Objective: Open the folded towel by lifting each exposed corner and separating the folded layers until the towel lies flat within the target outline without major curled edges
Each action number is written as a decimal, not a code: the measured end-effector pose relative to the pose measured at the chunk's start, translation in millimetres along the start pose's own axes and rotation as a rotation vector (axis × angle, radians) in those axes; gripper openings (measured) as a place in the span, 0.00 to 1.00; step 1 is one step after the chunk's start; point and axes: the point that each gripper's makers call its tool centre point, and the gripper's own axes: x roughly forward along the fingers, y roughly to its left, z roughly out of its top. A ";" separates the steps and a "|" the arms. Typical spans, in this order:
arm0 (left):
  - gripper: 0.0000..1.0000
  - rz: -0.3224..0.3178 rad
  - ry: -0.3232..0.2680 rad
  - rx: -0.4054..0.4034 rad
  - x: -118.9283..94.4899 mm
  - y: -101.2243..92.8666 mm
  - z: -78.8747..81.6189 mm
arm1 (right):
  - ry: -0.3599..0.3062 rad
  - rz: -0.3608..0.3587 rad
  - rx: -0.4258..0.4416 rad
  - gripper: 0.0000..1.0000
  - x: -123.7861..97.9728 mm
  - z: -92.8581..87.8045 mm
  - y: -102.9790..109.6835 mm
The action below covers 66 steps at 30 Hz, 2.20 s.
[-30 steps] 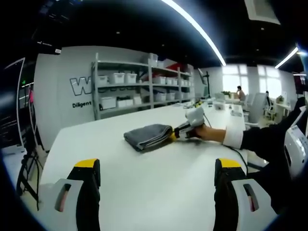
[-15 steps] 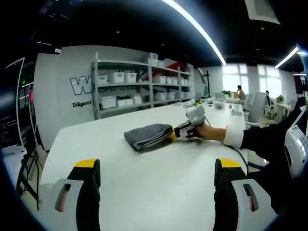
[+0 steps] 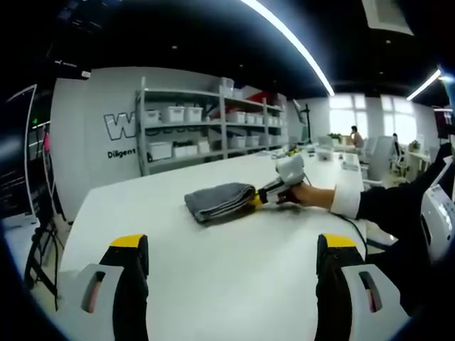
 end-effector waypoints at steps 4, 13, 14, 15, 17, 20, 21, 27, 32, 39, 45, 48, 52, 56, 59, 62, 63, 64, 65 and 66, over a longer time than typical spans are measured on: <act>0.96 -0.005 -0.004 0.008 -2.7 2.0 0.3 | 0.009 -0.006 -0.024 0.00 1.9 2.2 8.5; 0.96 -0.005 -0.001 0.011 -7.3 6.6 -0.4 | 0.024 -0.008 -0.055 0.00 3.7 7.0 24.2; 0.96 -0.006 0.000 0.012 -7.4 6.5 -0.3 | 0.028 -0.013 -0.064 0.00 3.9 7.3 24.8; 0.95 -0.008 0.000 0.013 -7.5 6.3 -0.3 | 0.032 -0.017 -0.069 0.00 4.0 7.7 25.7; 0.95 -0.013 -0.001 0.016 -7.3 5.8 0.1 | 0.034 -0.015 -0.071 0.00 3.5 8.6 27.1; 0.95 -0.014 0.000 0.019 -6.5 6.2 0.1 | 0.035 -0.012 -0.071 0.00 3.6 9.5 30.4; 0.95 -0.013 0.003 0.019 -6.5 6.9 -0.2 | 0.036 -0.012 -0.073 0.00 3.1 9.5 30.2; 0.95 -0.016 0.004 0.015 -6.1 7.4 0.5 | 0.037 -0.011 -0.065 0.00 2.1 10.5 33.1; 0.95 -0.016 0.005 0.016 -5.1 5.6 0.9 | 0.043 -0.008 -0.061 0.00 0.5 11.1 36.9; 0.95 -0.016 0.004 0.017 -4.4 4.6 1.7 | 0.035 0.021 -0.064 0.00 -1.3 13.1 46.5; 0.95 -0.014 0.003 0.016 -4.4 4.9 2.4 | 0.041 0.028 -0.114 0.02 -3.0 11.2 52.6; 0.95 -0.011 0.002 0.016 -4.6 5.3 2.7 | 0.045 0.024 -0.133 0.03 -5.1 10.4 54.1; 0.95 -0.009 0.001 0.016 -5.1 5.0 2.5 | 0.053 0.011 -0.155 0.04 -7.4 9.6 53.3; 0.95 -0.005 -0.004 0.016 -6.6 5.5 3.7 | 0.055 -0.003 -0.167 0.04 -11.4 9.8 53.6; 0.95 0.000 -0.005 0.016 -7.1 6.8 3.8 | 0.060 -0.018 -0.185 0.03 -13.2 10.4 54.6; 0.95 -0.002 -0.004 0.015 -6.9 6.8 3.4 | 0.065 -0.029 -0.207 0.02 -13.7 10.5 54.7; 0.95 -0.003 -0.004 0.015 -6.8 6.7 3.4 | 0.067 -0.028 -0.206 0.01 -14.0 10.3 55.2; 0.95 -0.003 -0.004 0.016 -6.7 6.4 3.4 | 0.064 -0.020 -0.193 0.01 -14.5 10.6 56.3; 0.95 -0.003 -0.004 0.016 -6.6 6.2 3.4 | 0.060 -0.012 -0.179 0.00 -14.9 11.2 57.7; 0.95 -0.003 -0.004 0.016 -6.6 6.0 3.3 | 0.047 0.004 -0.154 0.00 -15.6 13.2 60.0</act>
